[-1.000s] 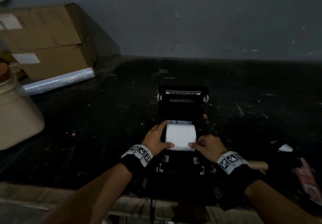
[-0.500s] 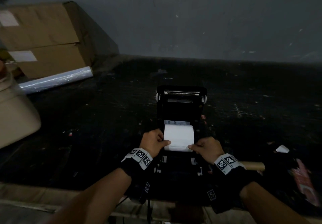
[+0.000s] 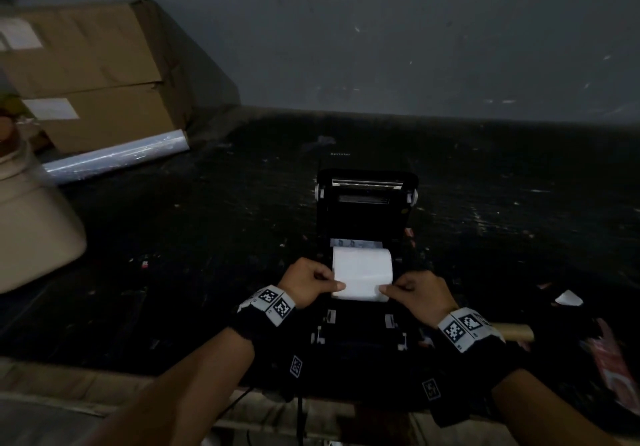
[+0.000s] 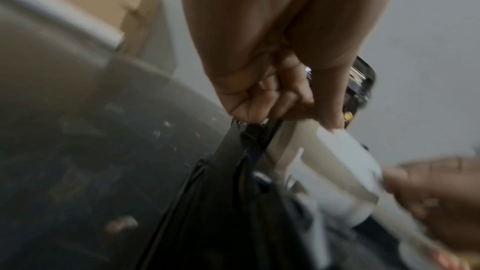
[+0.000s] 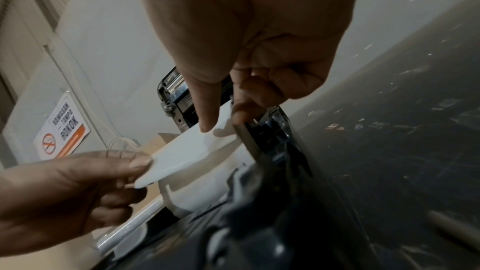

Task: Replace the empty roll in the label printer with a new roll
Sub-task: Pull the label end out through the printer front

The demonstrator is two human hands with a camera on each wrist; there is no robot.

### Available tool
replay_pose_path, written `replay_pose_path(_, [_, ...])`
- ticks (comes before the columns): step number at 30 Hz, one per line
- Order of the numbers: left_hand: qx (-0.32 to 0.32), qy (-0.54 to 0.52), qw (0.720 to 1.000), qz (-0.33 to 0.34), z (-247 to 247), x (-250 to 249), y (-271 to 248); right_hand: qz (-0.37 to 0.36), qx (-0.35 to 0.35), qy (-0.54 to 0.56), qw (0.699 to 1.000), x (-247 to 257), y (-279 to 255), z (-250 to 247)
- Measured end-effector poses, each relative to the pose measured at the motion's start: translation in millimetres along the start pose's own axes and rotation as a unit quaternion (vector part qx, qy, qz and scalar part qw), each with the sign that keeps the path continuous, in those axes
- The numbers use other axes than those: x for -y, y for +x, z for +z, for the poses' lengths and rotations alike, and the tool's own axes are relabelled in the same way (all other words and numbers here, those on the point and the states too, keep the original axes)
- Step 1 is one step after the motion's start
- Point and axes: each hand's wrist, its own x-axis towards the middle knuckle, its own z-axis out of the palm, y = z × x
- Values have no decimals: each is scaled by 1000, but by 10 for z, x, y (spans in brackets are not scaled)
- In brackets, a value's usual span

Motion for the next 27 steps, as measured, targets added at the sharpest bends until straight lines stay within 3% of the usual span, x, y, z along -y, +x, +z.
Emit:
replay_pose_path(8, [41, 49, 998, -23, -6, 29, -18, 24, 59, 45, 997, -165, 8, 21])
replay_pose_path(15, [63, 91, 993, -29, 1, 39, -55, 14, 71, 50, 996, -198, -11, 90])
replay_pose_path(22, [33, 134, 990, -40, 50, 57, -70, -6, 92, -28, 995, -178, 31, 73])
replay_pose_path(27, [86, 160, 982, -57, 52, 23, -49, 1, 146, -49, 988, -140, 49, 13])
